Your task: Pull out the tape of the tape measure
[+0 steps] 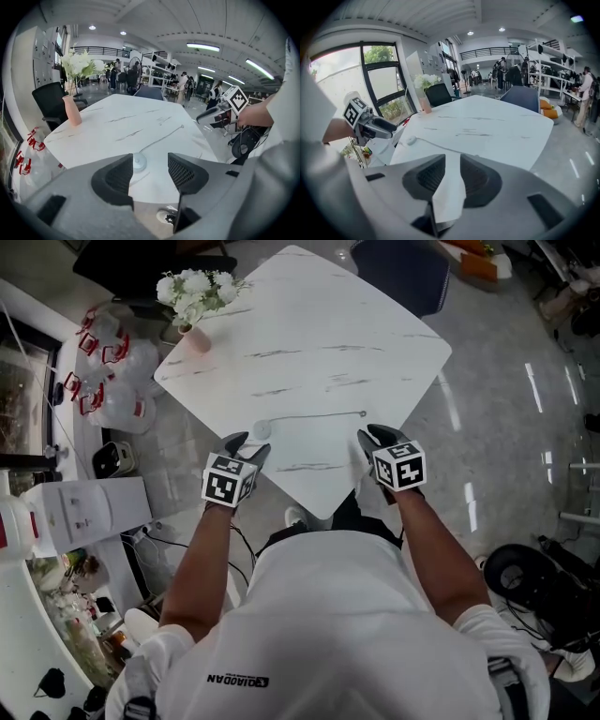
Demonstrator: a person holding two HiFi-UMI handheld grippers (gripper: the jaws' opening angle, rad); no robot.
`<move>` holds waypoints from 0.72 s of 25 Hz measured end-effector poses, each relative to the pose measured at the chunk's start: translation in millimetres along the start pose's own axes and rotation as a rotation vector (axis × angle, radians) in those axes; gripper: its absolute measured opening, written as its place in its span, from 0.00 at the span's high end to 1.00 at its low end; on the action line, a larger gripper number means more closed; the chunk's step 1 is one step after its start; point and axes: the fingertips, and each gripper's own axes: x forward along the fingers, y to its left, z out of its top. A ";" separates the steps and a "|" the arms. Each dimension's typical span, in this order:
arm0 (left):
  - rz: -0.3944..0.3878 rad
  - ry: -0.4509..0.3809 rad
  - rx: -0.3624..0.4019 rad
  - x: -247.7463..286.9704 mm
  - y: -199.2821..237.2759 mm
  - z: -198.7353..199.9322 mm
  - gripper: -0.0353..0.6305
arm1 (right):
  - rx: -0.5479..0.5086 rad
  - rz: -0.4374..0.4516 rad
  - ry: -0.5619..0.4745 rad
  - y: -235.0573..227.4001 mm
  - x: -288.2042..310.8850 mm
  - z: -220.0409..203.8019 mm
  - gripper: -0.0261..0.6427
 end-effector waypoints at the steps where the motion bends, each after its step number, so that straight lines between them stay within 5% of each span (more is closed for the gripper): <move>1: -0.010 -0.017 -0.001 -5.5 -4.8 2.7 0.59 | 0.006 0.008 -0.014 6.2 -5.4 1.6 0.81; 7: -0.079 -0.157 0.012 -47.0 -41.0 30.9 0.72 | 0.042 0.075 -0.149 47.7 -47.7 26.7 0.86; 11: -0.127 -0.242 0.080 -70.7 -73.1 55.3 0.78 | -0.037 0.103 -0.225 78.0 -79.3 48.5 0.88; 18: -0.122 -0.371 0.148 -115.5 -95.6 92.4 0.90 | -0.047 0.166 -0.360 118.5 -123.9 86.2 0.94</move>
